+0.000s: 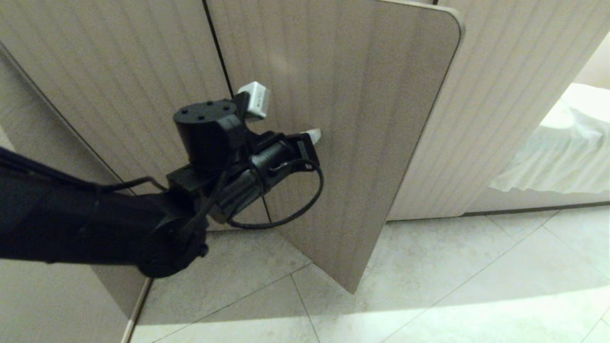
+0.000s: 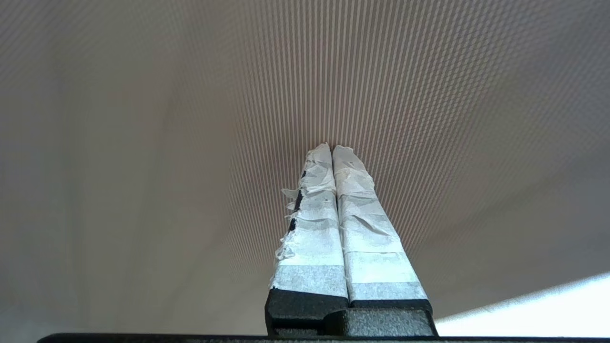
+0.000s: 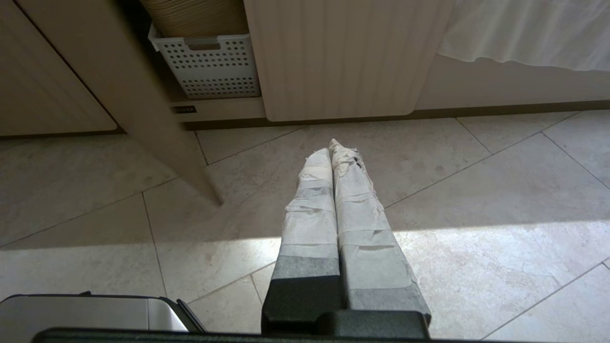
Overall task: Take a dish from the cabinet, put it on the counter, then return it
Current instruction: Close the cabinet door
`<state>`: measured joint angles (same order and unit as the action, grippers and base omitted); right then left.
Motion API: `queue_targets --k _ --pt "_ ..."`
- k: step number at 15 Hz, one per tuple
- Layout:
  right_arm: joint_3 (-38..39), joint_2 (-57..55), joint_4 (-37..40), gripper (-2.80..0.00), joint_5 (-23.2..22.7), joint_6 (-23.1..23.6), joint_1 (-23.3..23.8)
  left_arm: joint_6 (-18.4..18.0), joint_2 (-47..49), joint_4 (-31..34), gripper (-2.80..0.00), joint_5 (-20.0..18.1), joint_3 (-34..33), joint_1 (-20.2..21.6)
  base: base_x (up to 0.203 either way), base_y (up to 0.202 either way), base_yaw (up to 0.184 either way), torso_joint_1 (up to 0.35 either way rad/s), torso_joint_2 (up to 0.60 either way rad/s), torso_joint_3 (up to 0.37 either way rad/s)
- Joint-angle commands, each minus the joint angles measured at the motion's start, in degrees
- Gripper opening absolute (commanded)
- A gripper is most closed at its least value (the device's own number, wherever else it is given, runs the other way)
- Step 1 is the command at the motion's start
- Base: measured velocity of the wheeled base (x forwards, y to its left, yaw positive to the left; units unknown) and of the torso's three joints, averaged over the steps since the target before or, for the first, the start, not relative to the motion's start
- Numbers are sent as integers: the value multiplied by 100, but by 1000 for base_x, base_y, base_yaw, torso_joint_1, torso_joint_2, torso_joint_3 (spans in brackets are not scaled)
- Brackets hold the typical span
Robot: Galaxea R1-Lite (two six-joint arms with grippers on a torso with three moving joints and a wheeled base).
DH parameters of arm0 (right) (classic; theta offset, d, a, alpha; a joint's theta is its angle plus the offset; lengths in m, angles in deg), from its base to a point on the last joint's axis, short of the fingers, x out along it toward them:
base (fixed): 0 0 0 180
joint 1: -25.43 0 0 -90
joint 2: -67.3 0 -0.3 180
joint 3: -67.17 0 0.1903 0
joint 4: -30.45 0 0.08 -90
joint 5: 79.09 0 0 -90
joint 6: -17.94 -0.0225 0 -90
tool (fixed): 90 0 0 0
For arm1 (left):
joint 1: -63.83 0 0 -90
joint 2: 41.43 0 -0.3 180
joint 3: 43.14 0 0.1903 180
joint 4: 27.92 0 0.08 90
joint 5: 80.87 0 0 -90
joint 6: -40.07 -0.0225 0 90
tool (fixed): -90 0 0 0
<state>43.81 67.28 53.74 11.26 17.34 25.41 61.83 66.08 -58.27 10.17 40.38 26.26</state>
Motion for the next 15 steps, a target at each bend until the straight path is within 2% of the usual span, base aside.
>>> queue_targets --k 1,6,8,10,12,15 --pt "0 2 -1 -280 0 -2 -6 -102 1020 52 -280 64 1135 -33 0 0 0 0 0 0" --pt "0 -3 -1 -280 0 -2 -3 -304 2211 920 -280 247 3612 -32 0 0 0 0 0 0" --pt "0 2 -1 -280 0 -2 1 -322 2561 1316 -280 357 4322 -16 0 0 0 0 0 0" --pt "0 2 -1 -280 0 -2 -4 -367 2792 1506 -280 412 4727 25 0 0 0 0 0 0" --pt "0 2 -1 -280 0 -2 0 -609 2879 1506 -280 518 4798 83 0 0 0 0 0 0" --pt "0 2 -1 -280 0 -2 1 -730 3001 1528 -280 759 5113 184 0 0 0 0 0 0"
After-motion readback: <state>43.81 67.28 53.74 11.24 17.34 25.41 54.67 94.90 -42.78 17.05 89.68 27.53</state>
